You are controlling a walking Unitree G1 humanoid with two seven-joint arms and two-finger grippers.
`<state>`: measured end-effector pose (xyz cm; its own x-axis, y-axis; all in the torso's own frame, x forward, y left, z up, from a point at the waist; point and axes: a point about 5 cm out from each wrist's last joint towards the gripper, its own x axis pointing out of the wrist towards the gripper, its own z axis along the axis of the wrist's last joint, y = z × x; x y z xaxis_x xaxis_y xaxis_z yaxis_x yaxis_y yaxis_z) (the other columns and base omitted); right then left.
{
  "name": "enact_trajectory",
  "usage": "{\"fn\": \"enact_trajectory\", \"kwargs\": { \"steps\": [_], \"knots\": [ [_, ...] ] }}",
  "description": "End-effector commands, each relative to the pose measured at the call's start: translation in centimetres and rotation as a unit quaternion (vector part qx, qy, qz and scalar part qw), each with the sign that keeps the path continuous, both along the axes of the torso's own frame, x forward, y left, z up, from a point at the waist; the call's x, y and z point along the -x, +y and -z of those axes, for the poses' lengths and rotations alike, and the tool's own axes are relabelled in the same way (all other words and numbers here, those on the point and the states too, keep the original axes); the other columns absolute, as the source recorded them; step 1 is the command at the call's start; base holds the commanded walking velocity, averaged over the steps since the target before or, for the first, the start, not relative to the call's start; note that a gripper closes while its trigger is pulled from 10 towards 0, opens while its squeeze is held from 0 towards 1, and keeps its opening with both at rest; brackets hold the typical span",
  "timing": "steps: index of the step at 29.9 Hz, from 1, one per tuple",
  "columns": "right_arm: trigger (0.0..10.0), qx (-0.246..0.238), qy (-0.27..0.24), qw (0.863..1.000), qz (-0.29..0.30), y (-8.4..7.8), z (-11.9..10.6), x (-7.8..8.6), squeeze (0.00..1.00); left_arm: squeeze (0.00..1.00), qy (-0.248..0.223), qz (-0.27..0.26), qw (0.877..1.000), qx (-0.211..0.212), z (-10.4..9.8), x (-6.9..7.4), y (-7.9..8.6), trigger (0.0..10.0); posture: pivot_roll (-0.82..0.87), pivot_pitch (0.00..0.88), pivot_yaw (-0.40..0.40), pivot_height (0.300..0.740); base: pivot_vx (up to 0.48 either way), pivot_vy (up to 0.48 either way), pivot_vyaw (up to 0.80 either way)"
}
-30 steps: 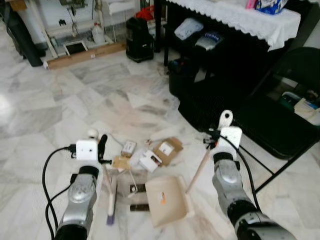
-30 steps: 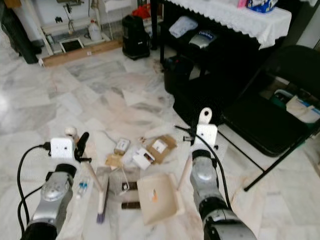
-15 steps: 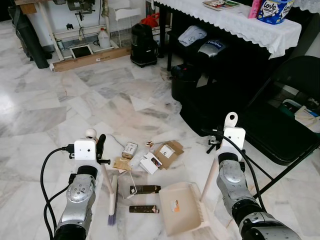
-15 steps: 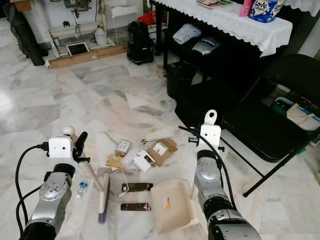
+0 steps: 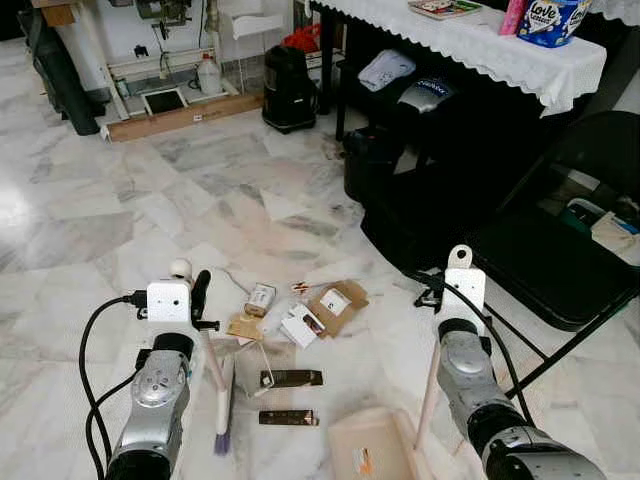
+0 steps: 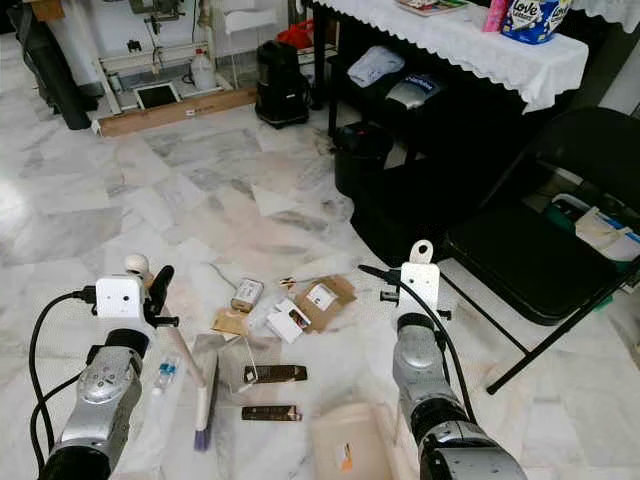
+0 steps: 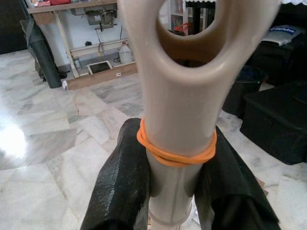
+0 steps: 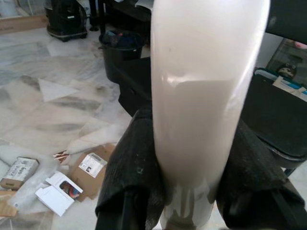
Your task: Sweep floor
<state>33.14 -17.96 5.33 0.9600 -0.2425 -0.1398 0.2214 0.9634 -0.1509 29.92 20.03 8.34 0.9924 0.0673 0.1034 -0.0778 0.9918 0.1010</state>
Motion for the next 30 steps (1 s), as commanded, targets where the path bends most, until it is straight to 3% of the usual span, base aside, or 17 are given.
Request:
{"fn": "enact_trajectory", "kwargs": {
  "steps": [1,10,16,19,23,27,30],
  "knots": [
    [10.0,0.001,-0.005,1.0,0.01,-0.4,-0.5,-0.4,0.0,0.0,-0.017,0.004,1.0,-0.011,-0.7,-0.1,0.3,10.0,0.08,0.045,-0.007,0.74,0.0,0.0,0.0],
    [10.0,-0.002,0.023,1.0,0.02,-0.4,0.4,0.1,0.0,0.0,-0.019,0.008,1.0,-0.011,-0.9,-0.2,0.2,10.0,0.09,0.042,-0.001,0.74,0.0,0.0,0.0],
    [10.0,-0.014,0.008,1.0,0.02,-0.4,-0.2,-0.3,0.0,0.0,-0.02,0.007,1.0,-0.013,-0.9,-0.2,0.3,10.0,0.09,0.045,0.0,0.74,0.0,0.0,0.0],
    [10.0,-0.039,-0.029,0.999,0.02,-0.3,-1.1,-0.6,0.0,0.0,-0.022,0.007,1.0,-0.013,-1.0,-0.1,0.4,10.0,0.09,0.05,0.001,0.74,0.0,0.0,0.0],
    [10.0,-0.032,-0.024,0.999,0.023,-0.3,-1.2,-0.8,0.0,0.0,-0.022,0.009,1.0,-0.013,-1.0,-0.1,0.4,10.0,0.09,0.053,0.002,0.74,0.0,0.0,0.0],
    [10.0,-0.035,0.037,0.998,0.034,-0.4,0.2,-0.4,0.0,0.0,-0.021,0.011,1.0,-0.013,-1.0,-0.1,0.4,10.0,0.09,0.055,0.002,0.74,0.0,0.0,0.0],
    [10.0,-0.051,0.053,0.996,0.04,-0.4,0.9,0.0,0.0,0.0,-0.02,0.013,1.0,-0.014,-1.0,-0.1,0.3,10.0,0.1,0.059,0.004,0.74,0.0,0.0,0.0]
  ]
}}
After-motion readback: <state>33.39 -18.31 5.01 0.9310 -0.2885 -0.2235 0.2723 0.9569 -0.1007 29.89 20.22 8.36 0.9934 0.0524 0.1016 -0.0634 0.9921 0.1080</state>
